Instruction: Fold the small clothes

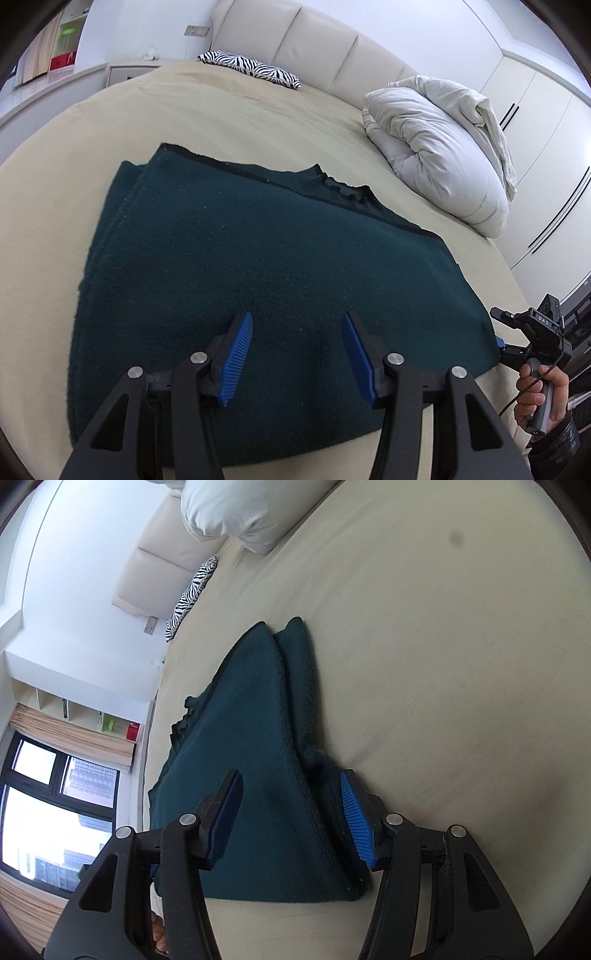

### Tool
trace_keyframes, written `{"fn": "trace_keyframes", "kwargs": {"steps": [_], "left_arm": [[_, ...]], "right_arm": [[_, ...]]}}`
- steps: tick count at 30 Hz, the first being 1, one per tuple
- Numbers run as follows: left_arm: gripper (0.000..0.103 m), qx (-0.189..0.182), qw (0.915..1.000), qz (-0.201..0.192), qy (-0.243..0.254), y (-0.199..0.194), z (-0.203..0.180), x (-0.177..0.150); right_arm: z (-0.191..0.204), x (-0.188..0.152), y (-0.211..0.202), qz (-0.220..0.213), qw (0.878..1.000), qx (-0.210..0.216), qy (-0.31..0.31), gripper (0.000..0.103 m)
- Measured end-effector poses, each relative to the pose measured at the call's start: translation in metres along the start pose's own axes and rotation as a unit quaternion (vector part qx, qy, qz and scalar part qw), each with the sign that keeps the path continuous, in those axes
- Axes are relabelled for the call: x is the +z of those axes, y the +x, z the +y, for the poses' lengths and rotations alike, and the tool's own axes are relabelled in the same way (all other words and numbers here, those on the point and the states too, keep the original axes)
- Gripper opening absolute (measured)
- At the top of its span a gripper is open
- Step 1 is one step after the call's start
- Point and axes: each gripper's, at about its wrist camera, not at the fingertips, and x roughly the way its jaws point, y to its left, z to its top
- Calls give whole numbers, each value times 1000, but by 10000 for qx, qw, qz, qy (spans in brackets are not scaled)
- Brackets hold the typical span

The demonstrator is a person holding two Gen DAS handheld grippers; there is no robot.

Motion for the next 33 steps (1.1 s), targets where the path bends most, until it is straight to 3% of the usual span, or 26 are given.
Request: {"fn": "trace_keyframes", "kwargs": {"steps": [9,14,22,27,33], "left_arm": [[54,-69,9999,94,-74,10,12,-4],[53,-189,9995,151,-205,13,18,-3],[53,-146,9997,129,-124,14,14,-6],[53,-229,9995,127,-156,15,17,-5],[53,-317,9992,117,-229,15,20,-4]], "right_arm": [[12,10,31,541,9980,253,194,51],[9,6,42,676,9970,276,251,31],[5,5,49,643,9968,241,400,16],[6,4,54,561,9970,284,462,12],[19,1,53,352,9990,-23,257,11]]}}
